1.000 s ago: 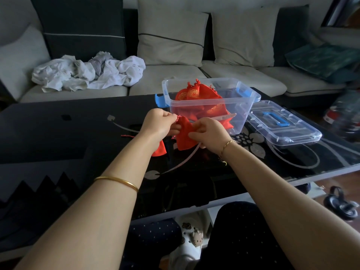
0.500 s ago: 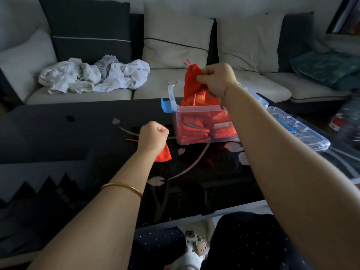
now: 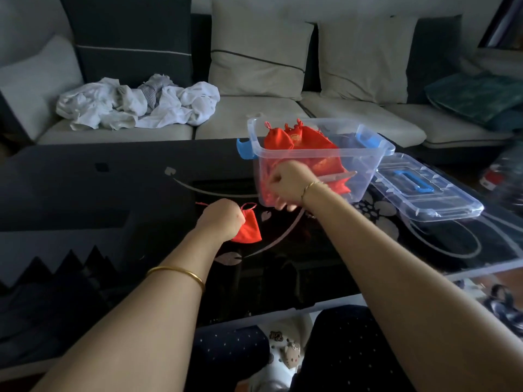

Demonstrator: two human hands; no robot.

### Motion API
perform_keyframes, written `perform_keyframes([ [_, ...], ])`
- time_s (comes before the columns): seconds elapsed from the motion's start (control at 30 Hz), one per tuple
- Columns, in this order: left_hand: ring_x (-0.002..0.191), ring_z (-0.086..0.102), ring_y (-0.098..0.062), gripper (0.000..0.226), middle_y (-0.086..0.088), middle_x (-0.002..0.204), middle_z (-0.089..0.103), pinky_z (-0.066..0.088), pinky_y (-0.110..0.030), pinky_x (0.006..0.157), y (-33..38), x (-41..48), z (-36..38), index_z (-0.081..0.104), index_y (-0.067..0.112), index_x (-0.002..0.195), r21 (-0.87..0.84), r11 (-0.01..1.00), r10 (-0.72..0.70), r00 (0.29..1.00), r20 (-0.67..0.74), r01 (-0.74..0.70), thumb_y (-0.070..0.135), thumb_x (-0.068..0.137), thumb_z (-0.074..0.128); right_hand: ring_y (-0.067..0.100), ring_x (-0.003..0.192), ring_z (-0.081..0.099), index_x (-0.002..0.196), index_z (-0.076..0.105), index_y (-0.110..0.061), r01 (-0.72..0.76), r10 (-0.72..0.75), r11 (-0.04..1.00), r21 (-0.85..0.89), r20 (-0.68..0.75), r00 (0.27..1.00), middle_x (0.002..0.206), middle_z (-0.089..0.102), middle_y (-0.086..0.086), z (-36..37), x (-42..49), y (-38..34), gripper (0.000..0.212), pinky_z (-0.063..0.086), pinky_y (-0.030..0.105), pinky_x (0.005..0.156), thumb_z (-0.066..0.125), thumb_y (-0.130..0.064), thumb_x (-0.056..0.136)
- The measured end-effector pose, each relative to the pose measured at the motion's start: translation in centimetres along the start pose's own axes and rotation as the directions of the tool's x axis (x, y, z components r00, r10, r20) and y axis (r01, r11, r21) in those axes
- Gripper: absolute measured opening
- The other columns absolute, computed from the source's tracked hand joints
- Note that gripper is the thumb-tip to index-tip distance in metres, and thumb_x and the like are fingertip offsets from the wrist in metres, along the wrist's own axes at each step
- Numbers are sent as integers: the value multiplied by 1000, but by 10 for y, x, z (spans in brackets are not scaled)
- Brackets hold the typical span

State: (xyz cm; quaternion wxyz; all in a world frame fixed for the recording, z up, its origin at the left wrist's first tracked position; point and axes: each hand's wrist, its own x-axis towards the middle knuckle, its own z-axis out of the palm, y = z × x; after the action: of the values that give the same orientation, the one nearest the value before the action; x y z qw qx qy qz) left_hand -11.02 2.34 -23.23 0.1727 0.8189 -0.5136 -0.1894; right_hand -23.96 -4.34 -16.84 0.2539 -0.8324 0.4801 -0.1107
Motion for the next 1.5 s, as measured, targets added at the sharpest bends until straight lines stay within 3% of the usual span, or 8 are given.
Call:
perform_keyframes([
  [0.1,96,64,-27,16,-12,97,69,50,-38,90,1,-11,-5,71,5,92,-84,996,40,999,-30,-42,7,87,55,33,80,66,115,57,-4,-13,28,998,-62,256,966,97,67,21,33,-3,9,30,55,40,64,59,-12,87],
  [0.27,103,61,-31,34,-16,117,61,51,-39,88,-10,-10,-5,59,6,116,-103,994,-34,993,-114,22,10,83,63,23,89,61,118,60,-9,142,-81,964,-226,257,963,115,63,9,50,-2,20,44,48,27,68,71,-20,77],
  [0.4,108,59,-31,46,-16,131,51,50,-40,92,-12,-7,0,49,5,132,-62,998,-27,998,-60,23,21,90,60,11,55,47,101,64,-6,188,-130,960,-207,267,955,75,58,2,52,-5,24,27,35,10,42,70,-14,76],
  [0.57,86,65,-33,17,-13,87,64,52,-37,75,-9,-7,3,67,6,88,-90,996,8,1000,-10,-9,21,89,59,12,58,49,63,48,-22,210,-165,960,-183,237,957,57,48,-9,54,-1,32,27,37,18,55,71,-13,74],
  [0.77,66,60,-19,4,-7,78,62,51,-31,60,0,-7,-4,57,12,87,-265,960,76,996,-48,-86,13,91,55,16,81,52,80,55,-16,227,-211,969,-96,152,966,81,54,-1,42,-3,36,17,40,26,63,70,-11,74],
  [0.93,75,65,-20,1,-1,82,61,51,-32,62,10,-14,-16,55,11,91,-250,928,249,959,-135,-276,11,92,54,16,107,50,120,55,-14,260,-256,964,60,-72,964,119,51,3,26,-2,44,49,44,27,91,58,0,73],
  [1.2,76,60,-16,8,0,82,61,45,-25,62,9,-17,-23,54,17,84,-198,925,268,926,-265,-324,14,91,55,6,40,51,87,63,-8,164,-168,984,70,50,985,75,68,7,23,-4,56,9,44,15,45,54,-6,87],
  [1.5,86,58,-21,15,-4,102,60,45,-33,66,3,-21,-35,64,15,100,74,995,91,932,-350,-69,14,95,49,7,38,48,87,68,-9,86,-78,994,63,-117,990,71,68,4,10,-4,75,14,44,19,49,55,-12,90],
])
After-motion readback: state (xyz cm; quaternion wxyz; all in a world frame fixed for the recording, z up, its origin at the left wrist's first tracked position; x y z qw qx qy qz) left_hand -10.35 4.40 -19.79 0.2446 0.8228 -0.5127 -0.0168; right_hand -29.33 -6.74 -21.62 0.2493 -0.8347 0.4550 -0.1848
